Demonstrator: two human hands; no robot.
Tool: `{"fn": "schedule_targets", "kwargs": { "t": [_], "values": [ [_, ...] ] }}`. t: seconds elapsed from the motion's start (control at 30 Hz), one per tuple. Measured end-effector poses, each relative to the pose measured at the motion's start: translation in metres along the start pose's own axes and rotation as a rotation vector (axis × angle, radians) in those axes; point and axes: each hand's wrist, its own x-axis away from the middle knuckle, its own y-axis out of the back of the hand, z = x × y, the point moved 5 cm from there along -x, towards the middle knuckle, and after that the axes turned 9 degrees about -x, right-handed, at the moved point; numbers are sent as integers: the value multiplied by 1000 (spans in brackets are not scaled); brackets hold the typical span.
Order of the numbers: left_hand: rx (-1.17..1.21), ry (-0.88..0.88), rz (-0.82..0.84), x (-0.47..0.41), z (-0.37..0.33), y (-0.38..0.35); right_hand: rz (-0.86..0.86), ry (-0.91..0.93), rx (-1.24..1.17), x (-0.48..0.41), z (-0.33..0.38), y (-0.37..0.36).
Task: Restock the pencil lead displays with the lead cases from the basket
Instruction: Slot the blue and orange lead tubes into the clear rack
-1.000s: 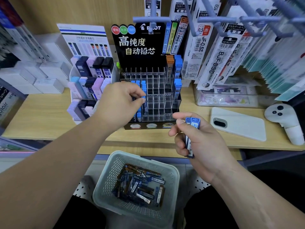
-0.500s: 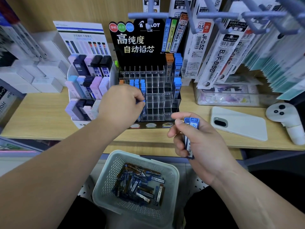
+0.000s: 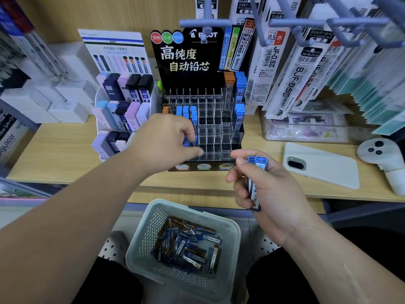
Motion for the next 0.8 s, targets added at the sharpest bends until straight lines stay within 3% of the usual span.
{"fn": "schedule_targets", "kwargs": {
  "t": [0.13,0.43,0.6,0.8],
  "values": [
    [-152,-13,16,5,8,4,7,-24,-36,0,-2,-2],
    [-137,28,-20,8,6,6,119,-104,-117,7,-1,-13],
    [447,33,39,14,-21,12,258,-166,-104,14,0,-23],
    [814,18,308,31,-53,-4,336,-153,-68,20,6,-30]
  ]
}}
